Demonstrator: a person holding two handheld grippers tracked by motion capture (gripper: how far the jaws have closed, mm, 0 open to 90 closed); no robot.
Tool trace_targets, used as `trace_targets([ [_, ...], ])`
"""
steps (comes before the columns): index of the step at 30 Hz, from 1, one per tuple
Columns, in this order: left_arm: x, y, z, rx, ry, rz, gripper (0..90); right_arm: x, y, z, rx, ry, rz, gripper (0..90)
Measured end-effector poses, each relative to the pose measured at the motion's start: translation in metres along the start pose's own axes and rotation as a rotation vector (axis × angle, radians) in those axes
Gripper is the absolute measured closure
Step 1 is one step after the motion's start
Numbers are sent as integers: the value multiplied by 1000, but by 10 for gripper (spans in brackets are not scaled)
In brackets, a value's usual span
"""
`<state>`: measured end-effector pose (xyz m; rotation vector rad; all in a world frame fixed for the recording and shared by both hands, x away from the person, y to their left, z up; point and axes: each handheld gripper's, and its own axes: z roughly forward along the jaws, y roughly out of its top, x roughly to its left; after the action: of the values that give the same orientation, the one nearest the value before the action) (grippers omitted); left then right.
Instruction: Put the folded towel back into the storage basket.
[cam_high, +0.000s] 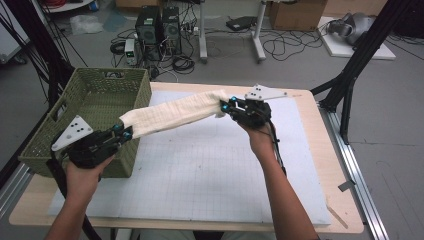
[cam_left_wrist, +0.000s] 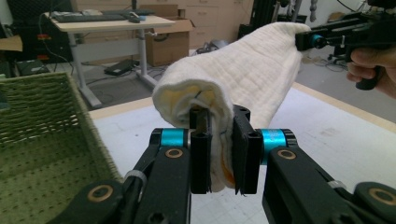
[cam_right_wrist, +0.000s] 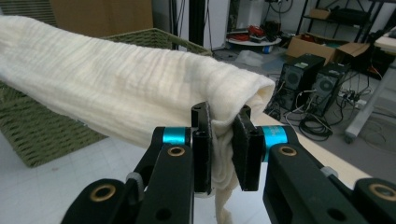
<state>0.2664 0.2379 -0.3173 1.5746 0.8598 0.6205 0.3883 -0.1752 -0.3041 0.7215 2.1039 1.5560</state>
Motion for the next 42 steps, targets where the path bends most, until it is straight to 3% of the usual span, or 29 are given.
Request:
trace_targets([
  [13,28,0,-34,-19,86,-1,792,14,41,65,26,44,-58,798],
  [19,37,-3,-47,-15,116,7,793,22,52,92,34,63,-51,799],
  [34,57,-14,-68,5,197,-9,793,46,87,161,50,90,-71,799],
  [42,67,-20,-81,3,232,-21,793,61,97,192,65,105,-84,799],
])
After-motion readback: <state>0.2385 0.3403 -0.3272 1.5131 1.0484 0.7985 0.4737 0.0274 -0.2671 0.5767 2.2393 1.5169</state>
